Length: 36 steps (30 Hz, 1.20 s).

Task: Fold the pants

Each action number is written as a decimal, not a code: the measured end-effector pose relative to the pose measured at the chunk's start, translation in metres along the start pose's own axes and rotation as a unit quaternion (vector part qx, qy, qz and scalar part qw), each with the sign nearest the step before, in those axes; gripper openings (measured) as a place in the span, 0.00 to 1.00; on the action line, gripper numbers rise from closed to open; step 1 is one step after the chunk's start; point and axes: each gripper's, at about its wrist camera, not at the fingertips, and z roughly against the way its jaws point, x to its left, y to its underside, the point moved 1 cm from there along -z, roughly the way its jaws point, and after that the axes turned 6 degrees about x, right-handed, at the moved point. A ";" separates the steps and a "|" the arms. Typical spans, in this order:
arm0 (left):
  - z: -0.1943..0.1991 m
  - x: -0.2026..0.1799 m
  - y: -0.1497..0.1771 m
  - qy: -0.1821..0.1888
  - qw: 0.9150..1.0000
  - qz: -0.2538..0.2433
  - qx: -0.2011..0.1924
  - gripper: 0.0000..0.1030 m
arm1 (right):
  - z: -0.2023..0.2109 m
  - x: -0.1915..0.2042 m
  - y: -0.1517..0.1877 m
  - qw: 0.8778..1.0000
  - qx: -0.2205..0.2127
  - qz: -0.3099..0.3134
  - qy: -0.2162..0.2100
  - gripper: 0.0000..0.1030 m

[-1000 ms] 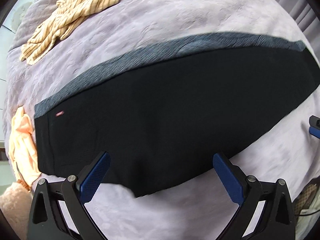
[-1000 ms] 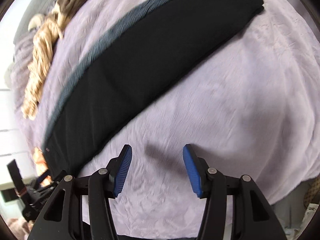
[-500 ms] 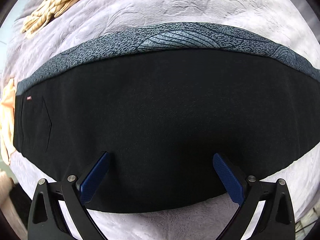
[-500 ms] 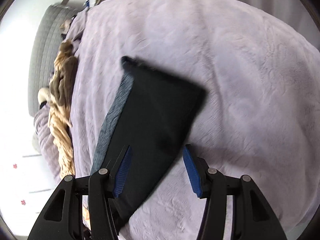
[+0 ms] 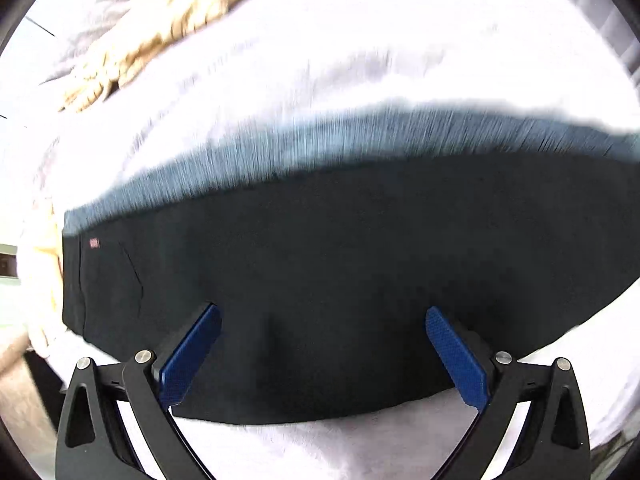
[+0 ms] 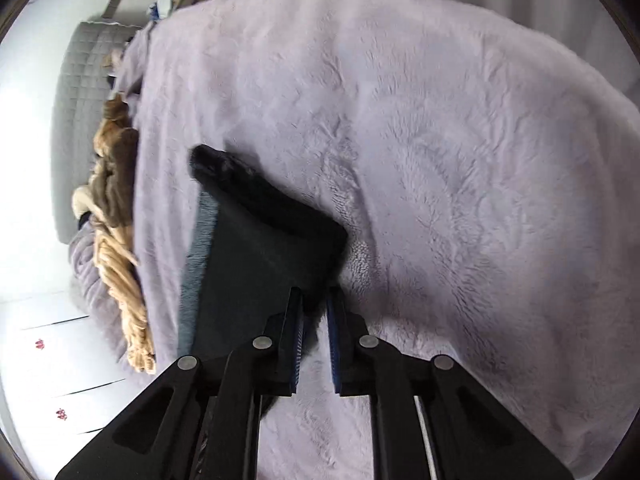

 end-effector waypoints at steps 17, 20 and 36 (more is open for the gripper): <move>-0.015 -0.029 -0.050 -0.008 1.000 0.017 0.000 1.00 | -0.033 0.069 -0.016 0.990 0.009 0.126 0.057 0.19; -0.008 -0.030 -0.016 0.014 1.000 0.021 0.015 1.00 | -0.023 0.067 -0.001 0.991 0.017 0.130 0.032 0.40; -0.021 -0.072 0.044 -0.001 0.999 0.039 0.029 1.00 | -0.066 0.027 0.050 0.990 0.094 0.105 0.027 0.49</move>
